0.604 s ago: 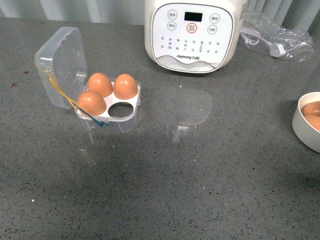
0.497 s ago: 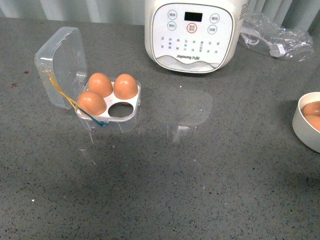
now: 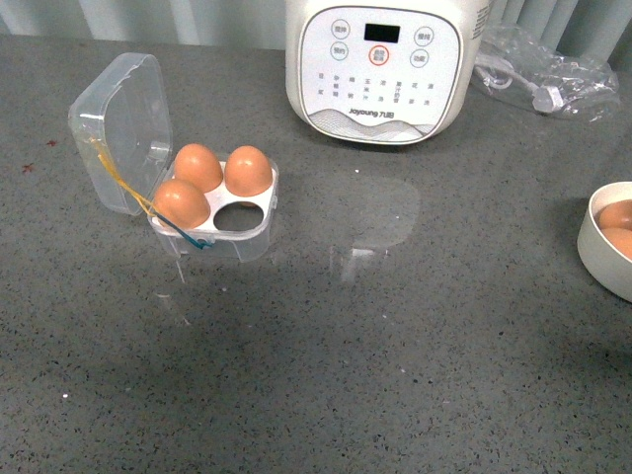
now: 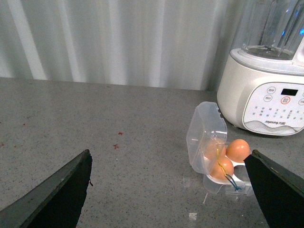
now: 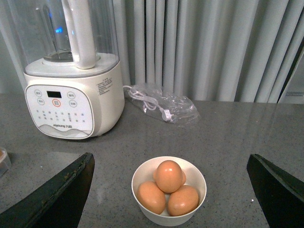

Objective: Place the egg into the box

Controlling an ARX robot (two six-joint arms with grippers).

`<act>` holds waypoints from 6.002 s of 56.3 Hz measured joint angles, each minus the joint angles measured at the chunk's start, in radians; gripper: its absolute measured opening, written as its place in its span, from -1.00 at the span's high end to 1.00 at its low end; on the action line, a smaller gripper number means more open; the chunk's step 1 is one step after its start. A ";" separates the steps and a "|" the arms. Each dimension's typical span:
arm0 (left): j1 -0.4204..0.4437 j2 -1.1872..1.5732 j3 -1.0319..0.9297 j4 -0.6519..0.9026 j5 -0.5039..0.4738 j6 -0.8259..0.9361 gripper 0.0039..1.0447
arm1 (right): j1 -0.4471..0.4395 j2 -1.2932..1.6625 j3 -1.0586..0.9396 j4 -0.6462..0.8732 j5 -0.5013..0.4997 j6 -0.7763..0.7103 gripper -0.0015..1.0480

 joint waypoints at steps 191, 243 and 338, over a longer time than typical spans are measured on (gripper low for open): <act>0.000 0.000 0.000 0.000 0.000 0.000 -0.87 | 0.013 1.431 0.421 0.546 -0.116 -0.111 0.17; 0.000 0.000 0.000 0.000 0.000 0.000 -0.87 | 0.374 1.666 0.689 0.495 -0.488 -0.081 0.17; 0.000 0.000 0.000 0.000 0.000 0.000 -0.87 | 0.483 1.812 0.715 0.766 -0.208 0.110 -0.86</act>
